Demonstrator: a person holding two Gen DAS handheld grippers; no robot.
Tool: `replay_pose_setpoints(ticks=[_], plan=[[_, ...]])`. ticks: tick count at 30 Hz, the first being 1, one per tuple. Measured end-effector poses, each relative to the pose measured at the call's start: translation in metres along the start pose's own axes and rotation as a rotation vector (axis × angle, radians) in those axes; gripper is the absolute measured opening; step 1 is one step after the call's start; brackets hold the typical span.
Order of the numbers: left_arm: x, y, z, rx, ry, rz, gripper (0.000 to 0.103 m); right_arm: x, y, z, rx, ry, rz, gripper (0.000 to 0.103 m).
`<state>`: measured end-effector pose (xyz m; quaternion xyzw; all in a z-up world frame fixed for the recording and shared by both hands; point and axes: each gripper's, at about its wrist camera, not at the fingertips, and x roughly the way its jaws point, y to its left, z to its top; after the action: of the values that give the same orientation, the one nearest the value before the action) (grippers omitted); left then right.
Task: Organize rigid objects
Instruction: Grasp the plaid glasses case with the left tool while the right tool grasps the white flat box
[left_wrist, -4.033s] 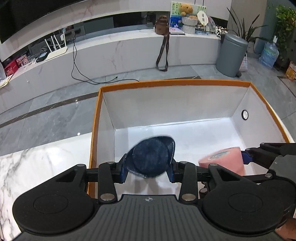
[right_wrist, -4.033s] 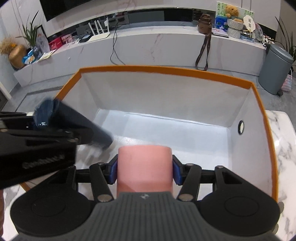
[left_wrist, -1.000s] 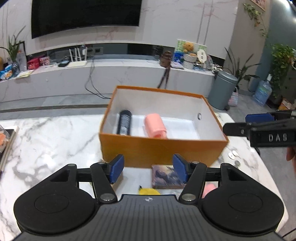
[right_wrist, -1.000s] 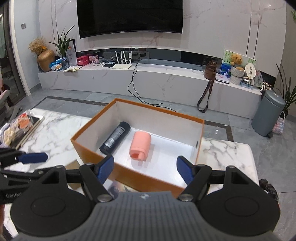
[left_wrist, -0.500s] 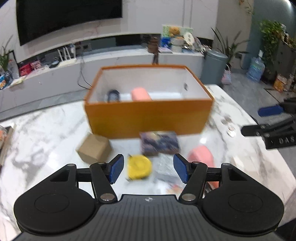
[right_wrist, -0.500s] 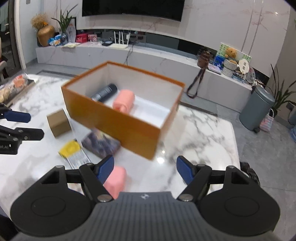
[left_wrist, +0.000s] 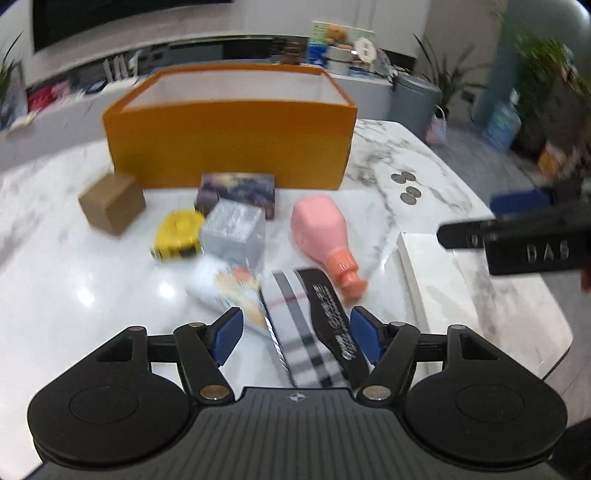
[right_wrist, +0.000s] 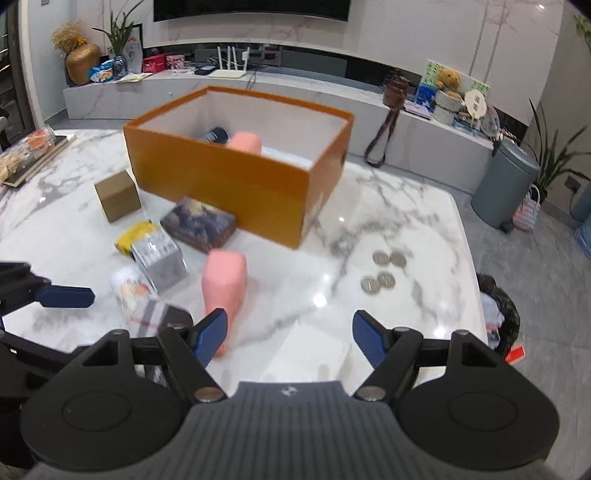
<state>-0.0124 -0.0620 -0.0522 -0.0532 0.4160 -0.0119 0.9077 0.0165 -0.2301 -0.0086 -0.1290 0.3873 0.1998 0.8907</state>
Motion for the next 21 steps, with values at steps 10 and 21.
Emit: replay_pose_setpoints(ticks=[10, 21], plan=[[0.013, -0.018, -0.020, -0.063, -0.027, 0.071, 0.078, -0.001, -0.017, -0.040, 0.064, 0.026, -0.004, 0.074], [0.034, -0.045, -0.040, 0.023, -0.027, 0.138, 0.082, 0.004, -0.020, -0.047, 0.083, 0.027, -0.012, 0.077]])
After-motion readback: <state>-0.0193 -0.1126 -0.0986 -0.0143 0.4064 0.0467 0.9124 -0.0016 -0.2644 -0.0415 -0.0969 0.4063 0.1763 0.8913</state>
